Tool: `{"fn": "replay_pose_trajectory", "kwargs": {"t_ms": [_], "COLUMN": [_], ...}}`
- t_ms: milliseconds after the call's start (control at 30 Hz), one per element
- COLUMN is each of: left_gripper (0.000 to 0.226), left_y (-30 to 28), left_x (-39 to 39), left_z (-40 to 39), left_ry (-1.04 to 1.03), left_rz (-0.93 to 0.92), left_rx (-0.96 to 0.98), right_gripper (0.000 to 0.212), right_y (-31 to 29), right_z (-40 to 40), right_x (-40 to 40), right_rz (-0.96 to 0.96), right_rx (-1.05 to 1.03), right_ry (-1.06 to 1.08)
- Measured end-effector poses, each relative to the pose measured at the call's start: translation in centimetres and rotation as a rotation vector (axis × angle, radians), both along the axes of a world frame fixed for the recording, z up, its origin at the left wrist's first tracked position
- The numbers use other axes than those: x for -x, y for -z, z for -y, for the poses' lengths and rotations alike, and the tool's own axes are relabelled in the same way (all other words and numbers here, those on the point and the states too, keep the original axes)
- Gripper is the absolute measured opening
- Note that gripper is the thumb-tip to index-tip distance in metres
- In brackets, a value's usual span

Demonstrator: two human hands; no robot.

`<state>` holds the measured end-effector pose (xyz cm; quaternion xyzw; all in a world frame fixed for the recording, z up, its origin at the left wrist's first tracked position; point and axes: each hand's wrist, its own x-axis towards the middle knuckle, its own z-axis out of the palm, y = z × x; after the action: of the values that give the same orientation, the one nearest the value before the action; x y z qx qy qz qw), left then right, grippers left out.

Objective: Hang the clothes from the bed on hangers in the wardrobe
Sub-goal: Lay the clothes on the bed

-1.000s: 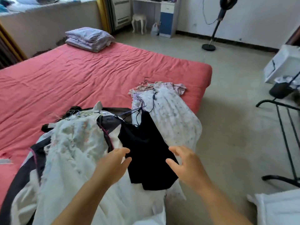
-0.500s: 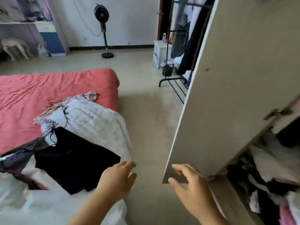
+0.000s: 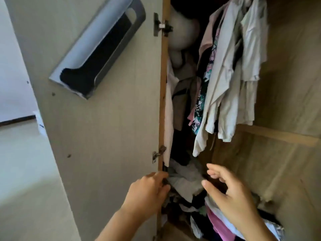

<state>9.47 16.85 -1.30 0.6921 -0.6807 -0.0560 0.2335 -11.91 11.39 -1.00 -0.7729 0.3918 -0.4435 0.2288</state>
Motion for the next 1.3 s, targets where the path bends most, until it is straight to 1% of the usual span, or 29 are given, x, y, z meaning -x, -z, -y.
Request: {"fn": "replay_pose_trajectory", "kwargs": {"t_ms": [67, 200, 267, 367, 467, 633, 733, 867, 967, 1067, 1200, 1300], "left_gripper": [0.036, 0.040, 0.041, 0.040, 0.039, 0.040, 0.044, 0.048, 0.052, 0.052, 0.051, 0.044], "left_y": [-2.1, -6.7, -9.1, -13.6, -18.5, -25.2, -28.2, -32.0, -35.6, -38.9, -41.8, -43.2], "left_x": [0.4, 1.7, 2.4, 3.6, 5.0, 8.0, 10.0, 12.8, 14.6, 16.1, 17.9, 19.1], "left_z": [3.4, 8.8, 10.9, 14.2, 17.3, 22.1, 25.3, 30.4, 34.3, 37.8, 41.5, 43.6], "left_ry": [0.080, 0.215, 0.280, 0.389, 0.485, 0.553, 0.525, 0.433, 0.314, 0.202, 0.109, 0.008], "left_rz": [0.021, 0.055, 0.073, 0.073, 0.046, 0.052, 0.094, 0.151, 0.228, 0.317, 0.411, 0.499], "left_rx": [0.047, 0.182, 0.259, 0.359, 0.400, 0.534, 0.641, 0.748, 0.763, 0.789, 0.765, 0.786], "right_gripper": [0.045, 0.037, 0.038, 0.038, 0.037, 0.038, 0.041, 0.041, 0.041, 0.040, 0.039, 0.039], "right_y": [-2.5, -6.8, -8.7, -11.7, -15.3, -20.4, -22.7, -25.1, -26.9, -28.7, -31.1, -32.2], "right_z": [1.6, 4.3, 5.5, 7.1, 8.7, 12.6, 16.3, 21.7, 25.4, 28.9, 32.9, 35.6], "right_x": [0.5, 1.1, 1.7, 3.0, 4.7, 6.5, 7.4, 8.8, 9.7, 10.6, 11.2, 11.6], "right_rz": [0.031, 0.017, 0.007, 0.019, 0.071, 0.154, 0.160, 0.135, 0.100, 0.093, 0.114, 0.109], "right_rx": [0.066, 0.183, 0.223, 0.279, 0.386, 0.469, 0.496, 0.528, 0.540, 0.554, 0.599, 0.632], "right_ry": [0.091, 0.236, 0.294, 0.391, 0.491, 0.578, 0.590, 0.574, 0.565, 0.537, 0.500, 0.469]}}
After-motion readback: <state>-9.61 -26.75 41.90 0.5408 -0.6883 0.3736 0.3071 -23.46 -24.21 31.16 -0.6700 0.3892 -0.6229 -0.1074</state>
